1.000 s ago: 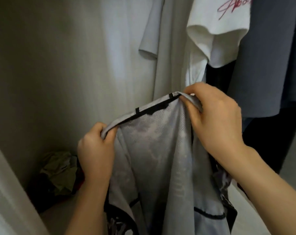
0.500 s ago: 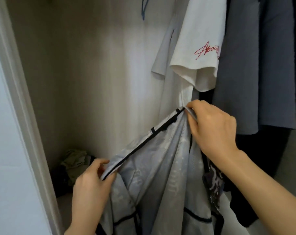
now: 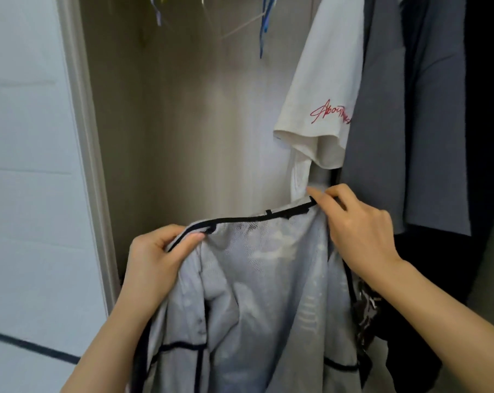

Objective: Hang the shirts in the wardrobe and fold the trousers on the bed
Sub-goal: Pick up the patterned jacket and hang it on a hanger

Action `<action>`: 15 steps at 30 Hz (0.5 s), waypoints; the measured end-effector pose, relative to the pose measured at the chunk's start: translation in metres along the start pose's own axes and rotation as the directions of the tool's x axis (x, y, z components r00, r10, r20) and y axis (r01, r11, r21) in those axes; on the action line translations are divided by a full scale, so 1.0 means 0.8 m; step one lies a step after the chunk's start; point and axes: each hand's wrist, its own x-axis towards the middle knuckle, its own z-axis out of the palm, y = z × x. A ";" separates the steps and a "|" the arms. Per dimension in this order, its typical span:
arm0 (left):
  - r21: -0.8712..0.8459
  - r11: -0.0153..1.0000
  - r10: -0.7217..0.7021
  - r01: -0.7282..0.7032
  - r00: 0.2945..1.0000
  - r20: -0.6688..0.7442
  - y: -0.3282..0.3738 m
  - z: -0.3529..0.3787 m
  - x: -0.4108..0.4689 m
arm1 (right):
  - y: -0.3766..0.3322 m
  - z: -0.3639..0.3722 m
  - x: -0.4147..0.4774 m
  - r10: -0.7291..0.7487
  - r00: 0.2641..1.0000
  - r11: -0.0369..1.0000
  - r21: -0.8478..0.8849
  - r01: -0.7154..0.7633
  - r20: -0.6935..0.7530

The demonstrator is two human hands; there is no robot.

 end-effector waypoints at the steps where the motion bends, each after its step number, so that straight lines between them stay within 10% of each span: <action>1: 0.021 1.000 0.021 -0.021 1.000 -0.015 0.004 -0.001 0.008 | 0.001 -0.001 0.000 -0.017 1.000 1.000 0.018 0.017 0.008; 9: 0.273 0.949 0.211 -0.155 0.959 -0.189 0.066 -0.033 0.078 | -0.025 -0.014 0.028 -0.068 0.996 0.982 0.181 0.058 0.049; 15: 0.610 0.740 0.403 -0.282 0.913 -0.067 0.103 -0.056 0.149 | -0.057 -0.012 0.075 -0.161 0.982 0.961 0.244 0.134 0.094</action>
